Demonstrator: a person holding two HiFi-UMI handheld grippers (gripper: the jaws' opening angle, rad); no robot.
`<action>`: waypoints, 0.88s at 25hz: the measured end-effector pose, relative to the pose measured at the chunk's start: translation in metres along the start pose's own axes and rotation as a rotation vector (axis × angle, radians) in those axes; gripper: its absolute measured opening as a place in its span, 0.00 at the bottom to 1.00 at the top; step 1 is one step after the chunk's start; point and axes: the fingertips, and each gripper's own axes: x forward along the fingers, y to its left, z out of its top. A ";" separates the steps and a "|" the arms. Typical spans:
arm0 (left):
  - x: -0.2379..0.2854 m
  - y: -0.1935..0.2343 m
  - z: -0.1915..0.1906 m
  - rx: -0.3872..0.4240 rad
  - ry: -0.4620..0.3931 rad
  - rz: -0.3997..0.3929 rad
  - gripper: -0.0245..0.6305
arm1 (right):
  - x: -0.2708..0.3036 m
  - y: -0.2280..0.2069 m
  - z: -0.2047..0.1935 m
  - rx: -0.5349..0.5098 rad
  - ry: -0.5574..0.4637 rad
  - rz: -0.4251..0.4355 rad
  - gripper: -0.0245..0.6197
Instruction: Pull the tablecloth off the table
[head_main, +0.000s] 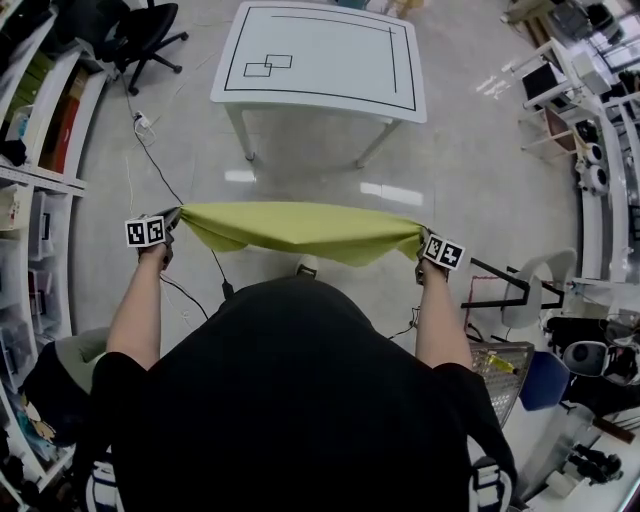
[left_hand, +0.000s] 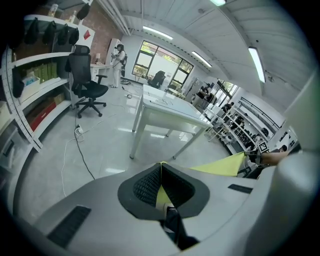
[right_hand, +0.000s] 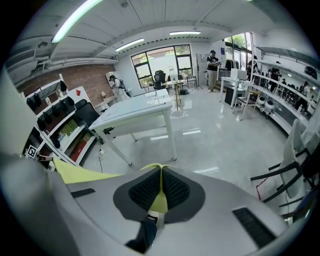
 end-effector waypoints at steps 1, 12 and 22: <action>-0.008 0.000 0.000 0.003 -0.010 -0.002 0.07 | -0.007 0.004 -0.002 0.001 -0.011 0.002 0.07; -0.084 -0.017 0.053 0.053 -0.180 -0.020 0.07 | -0.088 0.045 0.031 -0.010 -0.168 0.021 0.07; -0.139 -0.035 0.131 0.120 -0.339 -0.038 0.07 | -0.157 0.066 0.082 -0.043 -0.326 0.000 0.07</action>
